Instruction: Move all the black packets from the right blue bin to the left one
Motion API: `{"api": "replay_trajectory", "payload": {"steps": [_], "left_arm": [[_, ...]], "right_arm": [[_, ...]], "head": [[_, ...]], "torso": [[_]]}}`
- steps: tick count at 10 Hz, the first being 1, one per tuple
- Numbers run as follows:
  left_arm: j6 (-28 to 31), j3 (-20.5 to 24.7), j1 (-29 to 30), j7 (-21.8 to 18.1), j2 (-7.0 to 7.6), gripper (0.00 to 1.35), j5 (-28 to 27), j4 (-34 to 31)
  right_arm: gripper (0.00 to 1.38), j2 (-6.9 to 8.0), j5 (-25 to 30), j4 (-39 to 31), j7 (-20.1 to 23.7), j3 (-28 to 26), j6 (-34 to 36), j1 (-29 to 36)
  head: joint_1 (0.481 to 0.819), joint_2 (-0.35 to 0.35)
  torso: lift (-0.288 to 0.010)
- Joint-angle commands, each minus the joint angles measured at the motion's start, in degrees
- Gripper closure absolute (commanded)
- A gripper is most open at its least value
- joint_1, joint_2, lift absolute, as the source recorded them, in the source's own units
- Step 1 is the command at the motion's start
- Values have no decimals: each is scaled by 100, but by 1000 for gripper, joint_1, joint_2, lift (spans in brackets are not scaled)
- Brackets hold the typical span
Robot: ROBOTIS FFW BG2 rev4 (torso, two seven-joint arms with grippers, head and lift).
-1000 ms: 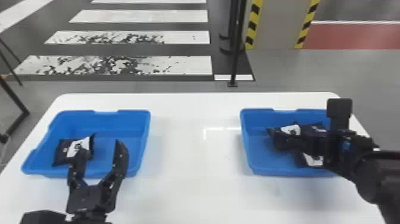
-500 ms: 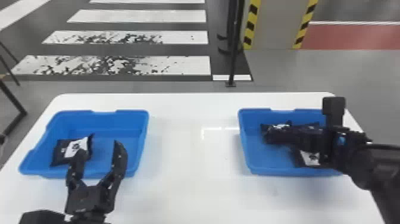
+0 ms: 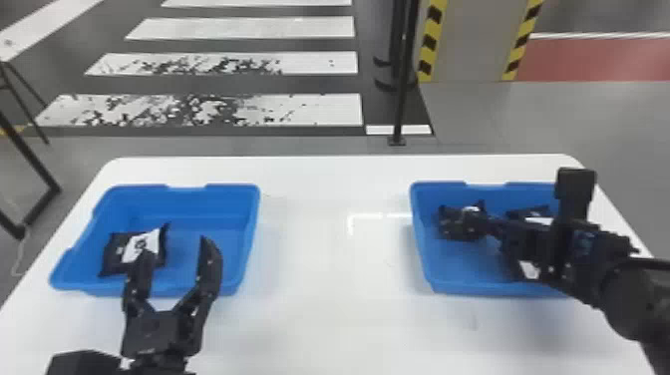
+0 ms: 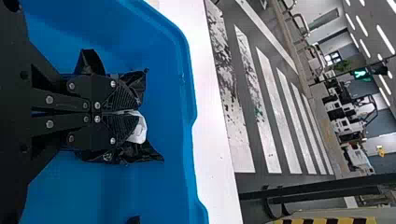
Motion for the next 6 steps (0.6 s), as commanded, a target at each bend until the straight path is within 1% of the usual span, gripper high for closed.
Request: {"api": "replay_trajectory", "payload": {"steps": [1, 2, 3, 5, 6], "left_arm": [[-169, 2, -3, 2, -9, 220, 2, 0], [-408, -32, -17, 2, -9, 220, 25, 0], [-450, -55, -45, 10, -9, 220, 48, 0], [-591, -135, -31, 10, 0, 220, 162, 0], [-746, -318, -73, 28, 53, 216, 277, -14]], "right_arm": [[1265, 4, -205, -230, 9, -36, -220, 128], [1265, 4, -400, -357, 9, -70, -304, 240], [1265, 4, -411, -342, 9, -139, -403, 269], [1265, 13, -777, -666, 27, -173, -473, 479], [1265, 13, -1119, -792, 176, -173, -473, 550]], "head": [[695, 42], [695, 48], [695, 52], [695, 53], [695, 58]], "torso": [[-168], [-168], [-168], [-168], [-168]]}}
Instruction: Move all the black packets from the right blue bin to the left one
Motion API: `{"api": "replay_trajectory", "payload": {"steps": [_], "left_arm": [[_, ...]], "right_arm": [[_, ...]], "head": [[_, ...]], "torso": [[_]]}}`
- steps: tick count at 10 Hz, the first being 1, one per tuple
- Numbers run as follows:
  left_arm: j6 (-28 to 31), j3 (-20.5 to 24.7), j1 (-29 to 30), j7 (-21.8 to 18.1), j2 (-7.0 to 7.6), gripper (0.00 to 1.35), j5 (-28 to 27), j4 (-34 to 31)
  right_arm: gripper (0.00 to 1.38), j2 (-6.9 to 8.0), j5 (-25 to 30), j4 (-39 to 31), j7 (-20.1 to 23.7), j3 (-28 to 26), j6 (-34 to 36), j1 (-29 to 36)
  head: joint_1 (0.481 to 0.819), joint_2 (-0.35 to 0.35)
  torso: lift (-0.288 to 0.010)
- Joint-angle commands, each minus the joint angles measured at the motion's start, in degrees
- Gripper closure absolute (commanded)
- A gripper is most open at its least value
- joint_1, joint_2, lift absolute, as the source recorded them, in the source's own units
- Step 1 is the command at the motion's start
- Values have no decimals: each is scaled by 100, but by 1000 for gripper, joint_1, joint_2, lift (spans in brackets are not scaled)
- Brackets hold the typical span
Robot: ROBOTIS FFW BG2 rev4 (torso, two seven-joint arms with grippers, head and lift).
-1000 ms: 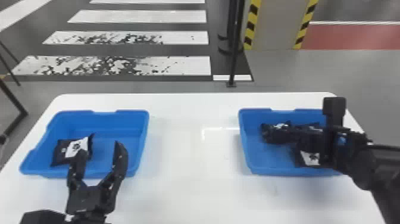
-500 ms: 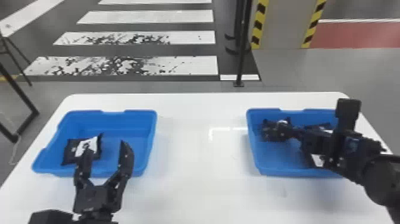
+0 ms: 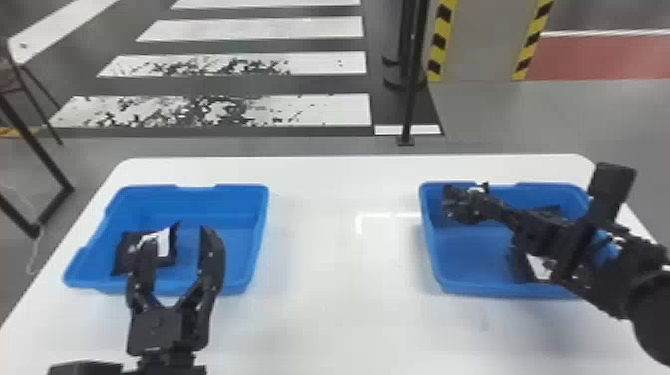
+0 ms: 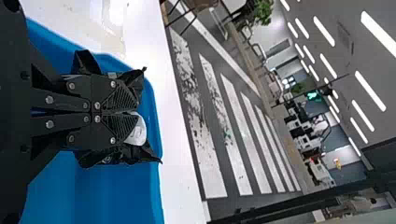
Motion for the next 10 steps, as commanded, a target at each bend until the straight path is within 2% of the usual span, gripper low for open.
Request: {"api": "replay_trajectory", "payload": {"steps": [1, 3, 7, 10], "left_arm": [[-242, -517, -88, 2, 105, 220, 482, -93], [-242, -1145, -116, 2, 272, 220, 756, -572], [-129, -2333, -496, 2, 570, 220, 973, -642], [-73, -2322, -524, 2, 562, 220, 973, -614]], "right_arm": [[1265, 0, -456, -237, 107, 101, -1, 35], [1265, -9, -856, -645, 222, 467, -44, -105], [1265, -88, -1872, -547, 406, 1541, -156, -499], [1265, -123, -2352, -533, 441, 2158, -170, -569]], "head": [[695, 64], [695, 76], [695, 99], [695, 123]], "torso": [[-168], [-168], [-168], [-168]]}}
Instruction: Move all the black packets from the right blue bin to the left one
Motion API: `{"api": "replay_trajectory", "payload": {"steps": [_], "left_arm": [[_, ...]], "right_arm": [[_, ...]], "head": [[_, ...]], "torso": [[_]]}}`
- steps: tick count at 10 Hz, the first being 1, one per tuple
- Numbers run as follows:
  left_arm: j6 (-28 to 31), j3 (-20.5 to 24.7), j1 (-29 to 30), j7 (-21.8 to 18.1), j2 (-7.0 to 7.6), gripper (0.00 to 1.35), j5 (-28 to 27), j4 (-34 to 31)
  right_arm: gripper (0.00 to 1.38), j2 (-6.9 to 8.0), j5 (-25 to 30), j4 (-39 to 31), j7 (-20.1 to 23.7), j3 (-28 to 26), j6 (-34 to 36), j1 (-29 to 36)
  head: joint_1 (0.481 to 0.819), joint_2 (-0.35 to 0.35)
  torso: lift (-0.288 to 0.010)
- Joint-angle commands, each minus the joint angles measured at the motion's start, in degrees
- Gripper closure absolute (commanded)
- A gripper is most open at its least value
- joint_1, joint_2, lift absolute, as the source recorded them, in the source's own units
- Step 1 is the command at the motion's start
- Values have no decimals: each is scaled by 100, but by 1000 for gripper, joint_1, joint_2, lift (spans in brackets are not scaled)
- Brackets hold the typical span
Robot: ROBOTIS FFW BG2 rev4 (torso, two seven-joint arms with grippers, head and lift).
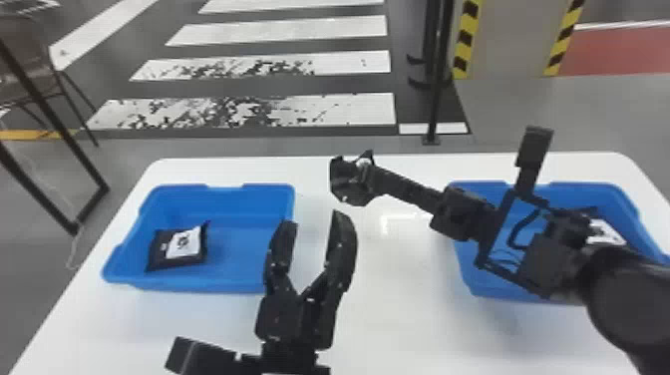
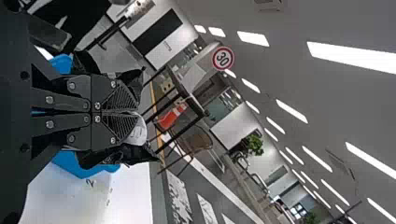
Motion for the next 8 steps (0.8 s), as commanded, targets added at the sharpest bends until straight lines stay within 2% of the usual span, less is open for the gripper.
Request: {"api": "replay_trajectory", "payload": {"steps": [1, 6, 7, 8], "left_arm": [[-6, 20, 18, 0, -12, 220, 0, 22], [-6, 180, 61, 0, -55, 222, 0, 78], [37, 237, 75, 18, -64, 377, -11, 78], [65, 317, 117, 70, -73, 940, 11, 78]], "right_arm": [[1265, -16, -151, 14, 2, 230, -1, -38], [1263, -60, -620, 56, 11, 824, -1, 18], [1263, -60, -631, 56, 11, 824, -1, 18], [1263, -69, -654, 42, 19, 824, -1, 18]], "head": [[695, 151], [695, 232], [695, 250], [695, 257]], "torso": [[-168], [-168], [-168], [-168]]}}
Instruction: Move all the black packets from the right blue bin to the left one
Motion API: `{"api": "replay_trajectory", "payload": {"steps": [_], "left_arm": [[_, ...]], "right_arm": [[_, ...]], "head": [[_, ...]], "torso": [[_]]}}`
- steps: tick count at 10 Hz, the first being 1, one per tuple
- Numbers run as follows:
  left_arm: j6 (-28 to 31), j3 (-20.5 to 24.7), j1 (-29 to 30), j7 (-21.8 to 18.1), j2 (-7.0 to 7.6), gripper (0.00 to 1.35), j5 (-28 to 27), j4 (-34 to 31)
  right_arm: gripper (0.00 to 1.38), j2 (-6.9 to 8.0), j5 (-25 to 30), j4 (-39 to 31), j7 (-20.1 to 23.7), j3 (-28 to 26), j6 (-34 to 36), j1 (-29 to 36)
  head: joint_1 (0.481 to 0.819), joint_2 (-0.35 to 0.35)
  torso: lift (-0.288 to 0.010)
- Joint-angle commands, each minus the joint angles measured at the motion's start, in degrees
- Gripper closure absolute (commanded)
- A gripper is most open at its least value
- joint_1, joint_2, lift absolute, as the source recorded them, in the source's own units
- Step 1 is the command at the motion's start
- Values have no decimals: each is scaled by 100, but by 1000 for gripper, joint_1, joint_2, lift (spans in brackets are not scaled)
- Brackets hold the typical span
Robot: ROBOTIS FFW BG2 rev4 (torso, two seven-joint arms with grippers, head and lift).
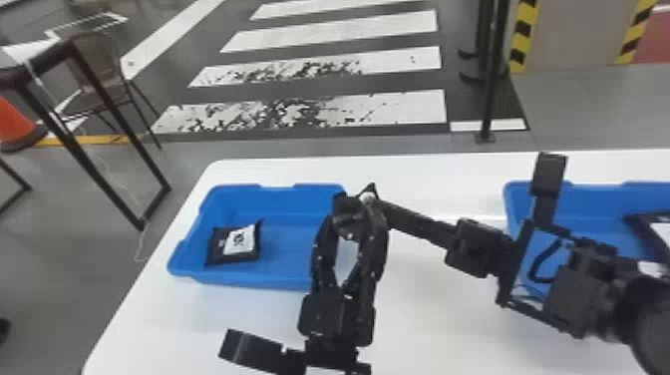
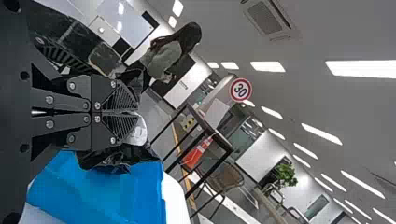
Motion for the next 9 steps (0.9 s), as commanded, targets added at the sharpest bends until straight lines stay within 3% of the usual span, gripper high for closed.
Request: {"api": "replay_trajectory", "payload": {"steps": [1, 7, 9], "left_arm": [[10, 106, 63, 68, -16, 1184, 87, 1], [-229, 472, 190, 68, -103, 1199, -290, 1], [-117, 1089, 148, 112, -209, 1199, -770, 141]], "right_arm": [[1263, -4, -15, 1, 3, 1, -14, -3], [1227, -4, -61, 184, 12, 1, -42, -3], [917, -4, -84, 324, 65, -10, -253, -45]], "head": [[695, 265], [695, 291], [695, 307]], "torso": [[-168], [-168], [-168]]}}
